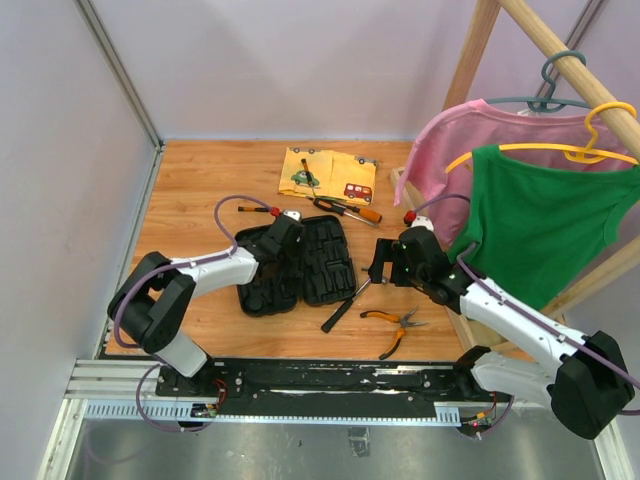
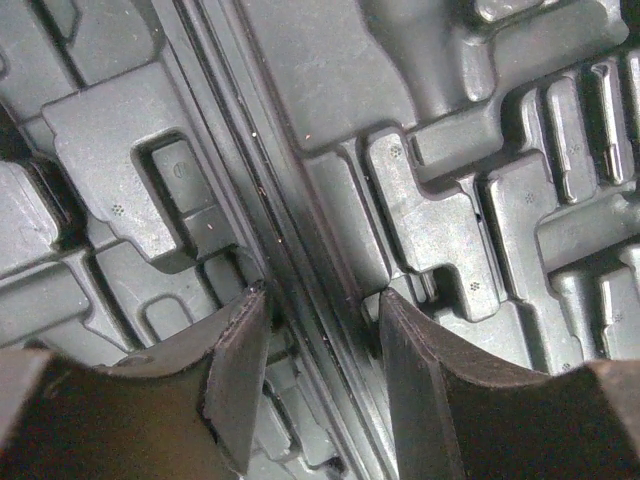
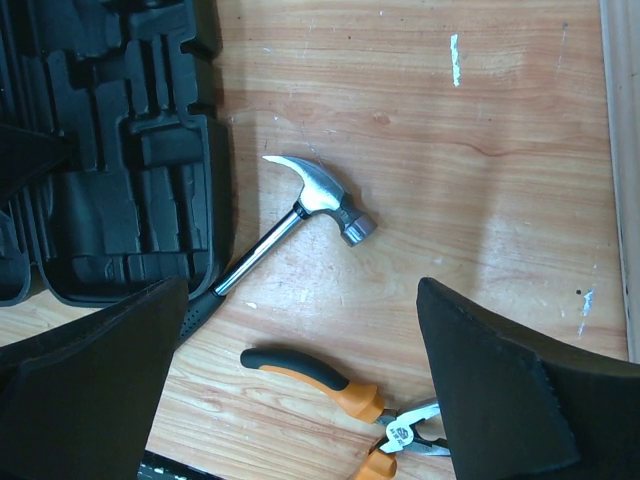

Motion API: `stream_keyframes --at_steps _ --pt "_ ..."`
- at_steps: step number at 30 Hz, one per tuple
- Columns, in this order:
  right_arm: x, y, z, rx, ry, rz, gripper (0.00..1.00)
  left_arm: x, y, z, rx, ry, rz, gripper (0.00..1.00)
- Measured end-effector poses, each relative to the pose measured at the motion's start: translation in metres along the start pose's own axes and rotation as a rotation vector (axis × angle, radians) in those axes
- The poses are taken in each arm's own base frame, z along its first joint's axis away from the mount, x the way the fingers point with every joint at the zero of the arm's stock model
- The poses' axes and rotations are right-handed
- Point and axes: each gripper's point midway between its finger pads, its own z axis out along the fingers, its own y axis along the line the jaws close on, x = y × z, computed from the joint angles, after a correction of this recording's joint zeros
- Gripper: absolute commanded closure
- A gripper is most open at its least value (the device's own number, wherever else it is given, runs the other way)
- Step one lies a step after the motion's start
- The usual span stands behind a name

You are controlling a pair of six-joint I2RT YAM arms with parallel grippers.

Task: Sort the tools into containers
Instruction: Move the storage box to the center of the board, then pick up the hammer at the center of the board.

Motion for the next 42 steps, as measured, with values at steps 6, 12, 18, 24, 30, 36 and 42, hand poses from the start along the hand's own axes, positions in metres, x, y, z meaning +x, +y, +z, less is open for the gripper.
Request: stream_keyframes --at_steps 6,12,18,24,30,36,42 --pt "0.004 -0.001 -0.001 0.009 0.015 0.027 0.01 -0.002 -0.003 -0.002 0.009 0.0 0.001 0.34" --pt "0.01 -0.005 -0.001 0.035 0.037 0.079 0.01 -0.017 -0.007 -0.028 0.036 -0.05 -0.013 0.3" --pt "0.022 -0.011 0.007 0.095 0.086 0.154 0.13 -0.049 -0.011 -0.072 0.086 -0.182 -0.044 0.28" --pt "0.033 -0.011 0.018 0.144 0.13 0.23 0.28 -0.07 -0.009 -0.122 0.135 -0.303 -0.072 0.27" --pt "0.034 -0.002 0.026 0.176 0.127 0.292 0.45 -0.06 0.007 -0.145 0.1 -0.297 -0.065 0.26" --pt "0.028 0.012 0.037 0.218 0.12 0.346 0.52 -0.059 0.02 -0.16 0.062 -0.324 -0.059 0.25" --pt "0.031 0.03 0.05 0.247 0.145 0.334 0.56 -0.056 0.028 -0.161 0.029 -0.322 -0.055 0.25"
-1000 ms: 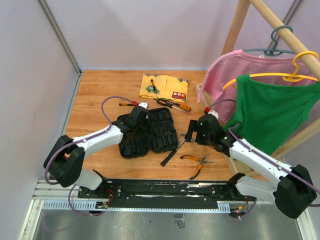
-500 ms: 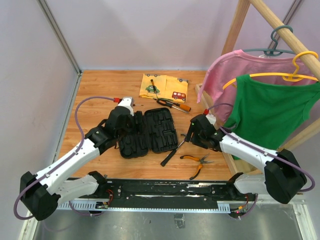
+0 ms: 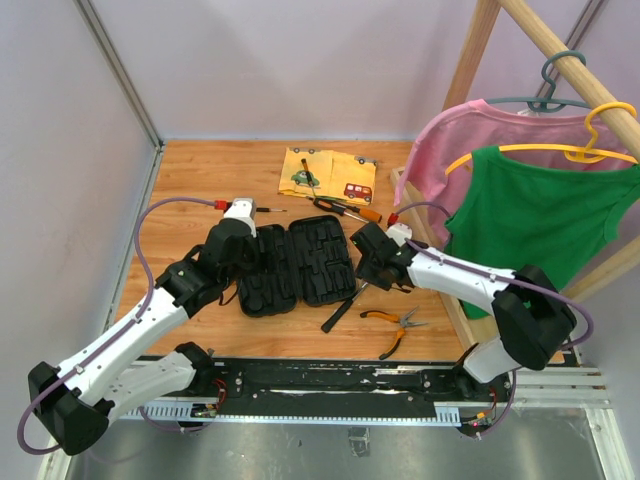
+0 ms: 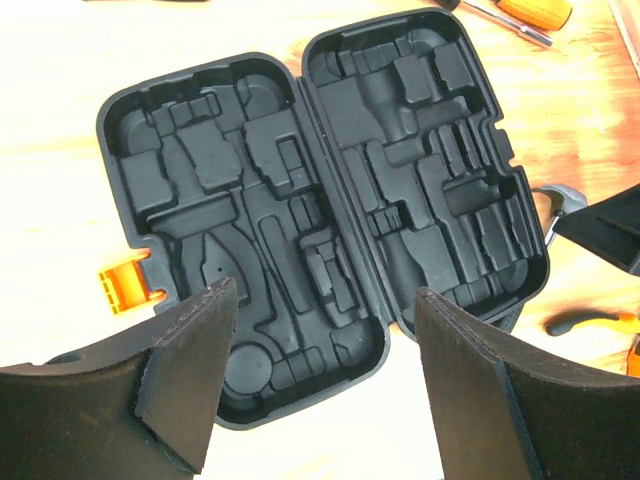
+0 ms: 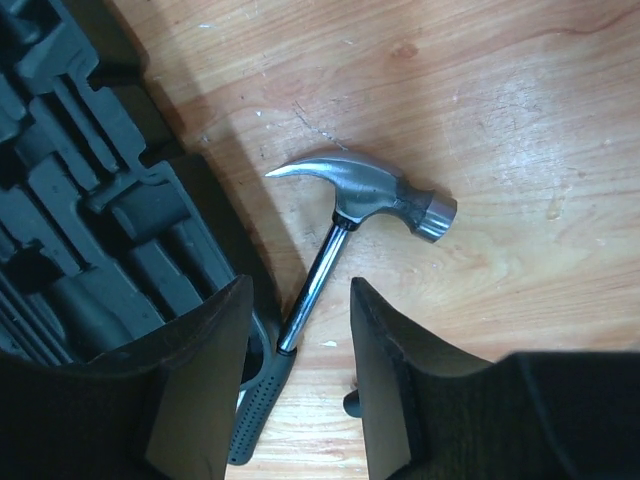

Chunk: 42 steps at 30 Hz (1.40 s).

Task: Sort the tools into containers
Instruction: Pick up the hammer at the center of the board.

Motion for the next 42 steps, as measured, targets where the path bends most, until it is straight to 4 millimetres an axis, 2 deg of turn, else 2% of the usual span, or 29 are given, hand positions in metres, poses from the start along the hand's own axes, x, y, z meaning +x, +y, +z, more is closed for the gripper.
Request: stream_keyframes --at_steps 11,17,22,25,30,35,42 --pt "0.012 -0.008 0.019 0.107 0.031 -0.012 0.6 0.001 0.004 0.0 -0.02 0.0 0.006 0.24" --pt "0.011 -0.004 0.03 0.147 0.037 -0.026 0.63 0.001 0.004 0.0 -0.02 0.001 0.006 0.24" --pt "0.013 -0.008 0.035 0.179 0.042 -0.038 0.65 0.001 0.004 0.0 -0.021 0.0 0.006 0.24" --pt "0.013 -0.008 0.035 0.183 0.043 -0.039 0.72 0.001 0.005 0.0 -0.023 0.002 0.007 0.24" --pt "0.012 -0.012 0.036 0.195 0.053 -0.038 0.77 0.001 0.006 0.001 -0.03 0.003 0.009 0.24" --pt "0.011 -0.014 0.036 0.198 0.079 -0.026 0.9 0.001 0.007 0.001 -0.035 0.001 0.009 0.24" --pt "0.008 -0.017 0.035 0.196 0.077 -0.02 0.99 0.002 0.008 0.002 -0.044 0.005 0.012 0.24"
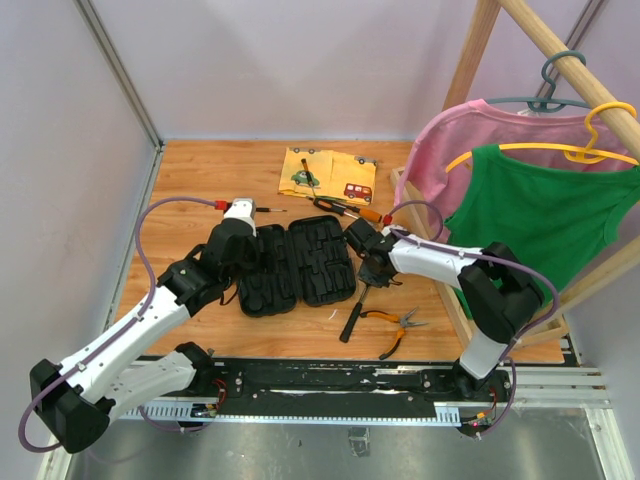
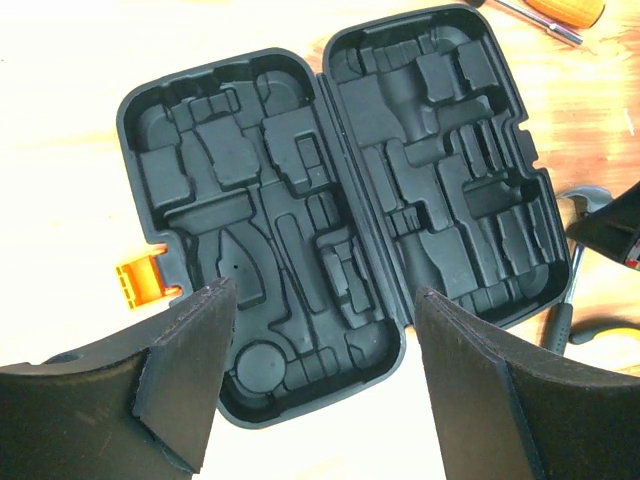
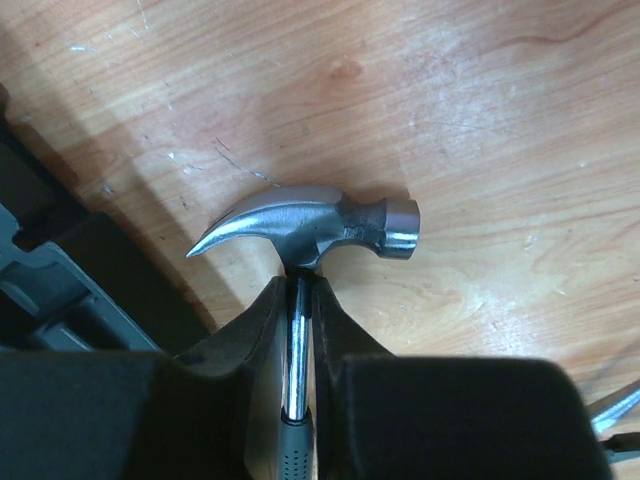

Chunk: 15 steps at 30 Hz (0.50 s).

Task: Sort the tools into containers
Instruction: Pick up the hammer at the center of the board.

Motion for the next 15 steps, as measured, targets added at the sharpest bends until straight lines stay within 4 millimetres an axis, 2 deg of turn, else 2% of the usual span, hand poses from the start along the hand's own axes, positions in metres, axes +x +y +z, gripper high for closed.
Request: stream_keyframes --at_steps 7,15 --pt "-0.006 -0.007 -0.009 -0.015 -0.016 -0.01 0.99 0.001 0.001 0.001 -0.006 0.005 0.003 0.24" --pt "-0.024 -0.014 -0.038 -0.088 -0.109 -0.041 0.99 0.001 0.002 0.001 -0.012 0.003 0.001 0.24"
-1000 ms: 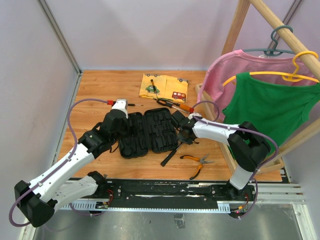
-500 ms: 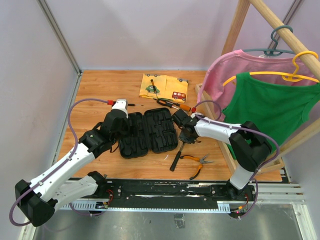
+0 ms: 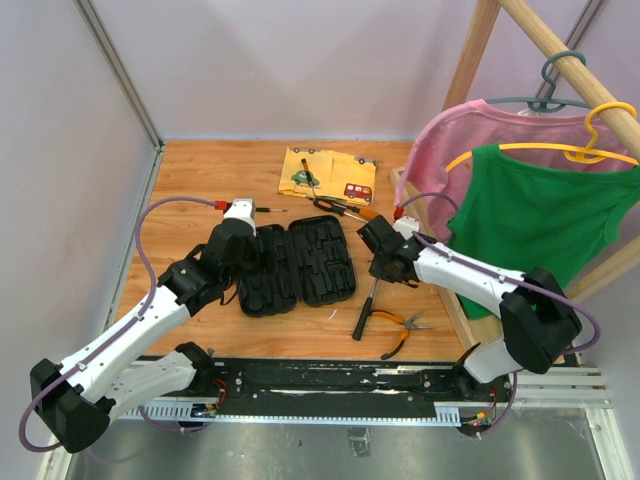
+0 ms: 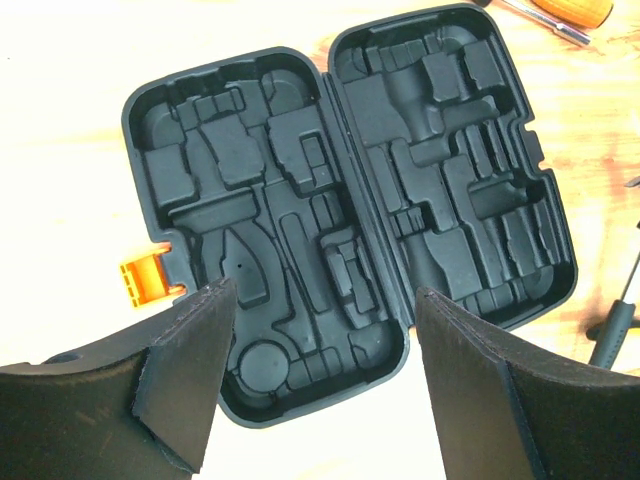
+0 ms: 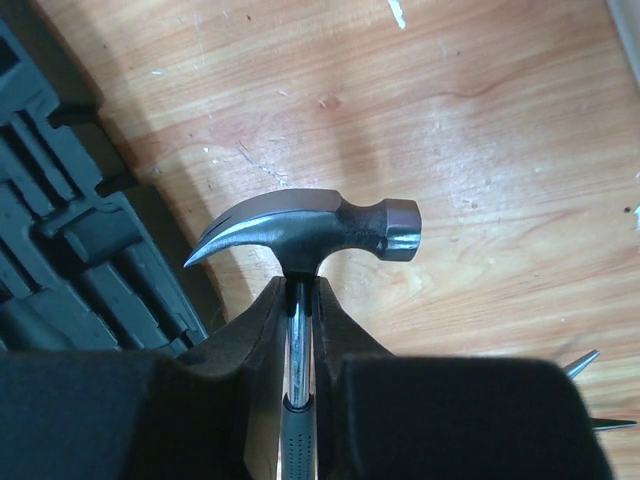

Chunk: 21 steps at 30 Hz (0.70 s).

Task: Sort the tools into containers
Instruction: Pick up the hammer at the center of the board.

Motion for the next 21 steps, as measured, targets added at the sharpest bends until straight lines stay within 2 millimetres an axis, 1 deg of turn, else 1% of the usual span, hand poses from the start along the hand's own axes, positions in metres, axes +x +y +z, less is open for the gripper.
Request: stream_keyframes --at_steps 3,6,13,15,17,21 --pt "-0.007 0.001 -0.006 -0.023 -0.028 -0.036 0.99 -0.001 0.003 0.001 -0.013 -0.002 -0.005 0.24" --pt "-0.011 0.006 -0.007 -0.052 -0.04 -0.092 0.99 -0.003 0.013 0.002 -0.049 -0.007 -0.021 0.24" --pt "-0.012 0.036 -0.013 -0.201 -0.026 -0.172 0.99 -0.013 0.04 -0.005 -0.14 -0.052 -0.087 0.23" --pt "-0.016 0.048 -0.019 -0.243 -0.02 -0.181 0.99 -0.018 0.05 -0.008 -0.177 -0.075 -0.114 0.23" --pt "-0.024 0.065 -0.027 -0.289 -0.025 -0.183 0.99 -0.022 0.059 -0.012 -0.208 -0.099 -0.142 0.23" --pt "-0.043 0.108 -0.042 -0.388 -0.041 -0.181 0.99 -0.032 0.074 -0.024 -0.254 -0.158 -0.195 0.21"
